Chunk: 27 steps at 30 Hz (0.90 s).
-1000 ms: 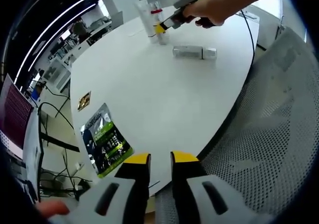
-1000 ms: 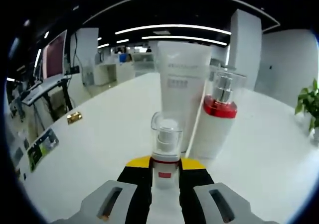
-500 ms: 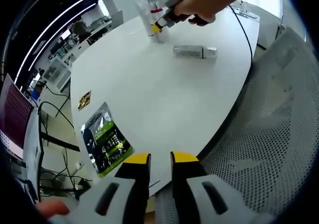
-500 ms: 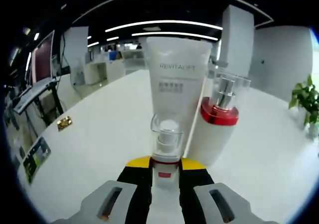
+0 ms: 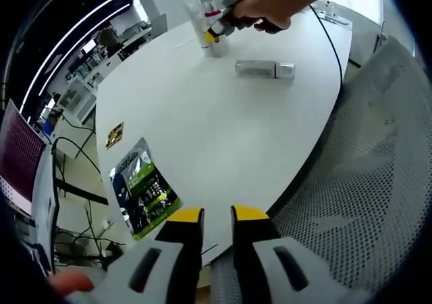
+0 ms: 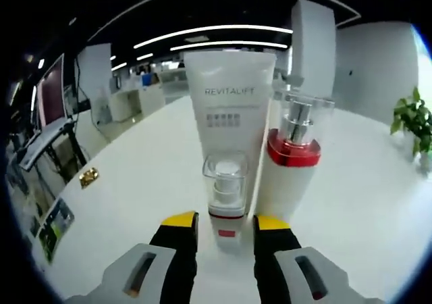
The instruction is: Arrange the skincare products in the storage area until every visible bottle or jar stands upright without overlapping.
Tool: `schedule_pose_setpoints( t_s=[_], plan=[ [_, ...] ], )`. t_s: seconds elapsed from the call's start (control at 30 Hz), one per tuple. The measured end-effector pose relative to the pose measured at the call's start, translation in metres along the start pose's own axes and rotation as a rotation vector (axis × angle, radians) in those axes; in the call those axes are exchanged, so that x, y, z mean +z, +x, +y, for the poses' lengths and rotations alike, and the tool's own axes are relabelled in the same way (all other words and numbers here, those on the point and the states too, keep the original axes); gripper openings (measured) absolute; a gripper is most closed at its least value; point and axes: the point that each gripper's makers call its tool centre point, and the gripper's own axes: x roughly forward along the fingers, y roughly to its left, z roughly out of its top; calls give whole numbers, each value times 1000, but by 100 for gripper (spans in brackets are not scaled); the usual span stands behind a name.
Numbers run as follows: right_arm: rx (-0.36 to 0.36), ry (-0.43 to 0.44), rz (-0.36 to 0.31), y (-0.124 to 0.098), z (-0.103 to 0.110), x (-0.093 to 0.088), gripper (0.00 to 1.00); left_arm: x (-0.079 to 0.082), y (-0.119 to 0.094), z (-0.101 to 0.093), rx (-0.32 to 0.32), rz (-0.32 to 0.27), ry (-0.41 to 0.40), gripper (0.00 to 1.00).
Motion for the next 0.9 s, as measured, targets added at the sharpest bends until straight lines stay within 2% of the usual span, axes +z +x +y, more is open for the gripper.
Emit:
schedule_pose_setpoints(
  t_s=[0.13, 0.23, 0.27, 0.43, 0.53, 0.63, 0.8, 0.9],
  plan=[
    [79, 14, 21, -11, 14, -15, 31, 0, 0, -1, -4, 4, 4, 10],
    [138, 40, 67, -25, 23, -34, 28, -2, 1, -2, -7, 14, 9, 11],
    [136, 33, 64, -30, 21, -37, 29, -2, 1, -2, -7, 12, 7, 10],
    [164, 24, 80, -56, 17, -53, 39, -2, 1, -1, -6, 13, 7, 11],
    [245, 36, 121, -74, 27, -60, 46, -2, 0, -1, -2, 9, 3, 11],
    [329, -21, 193, -90, 38, -76, 55, -2, 0, 0, -1, 10, 4, 11],
    [391, -162, 258, -108, 51, -92, 62, -2, 0, 1, 7, 12, 3, 14],
    [419, -245, 321, -110, 56, -106, 61, -1, -1, 4, 20, 9, -3, 14]
  ],
)
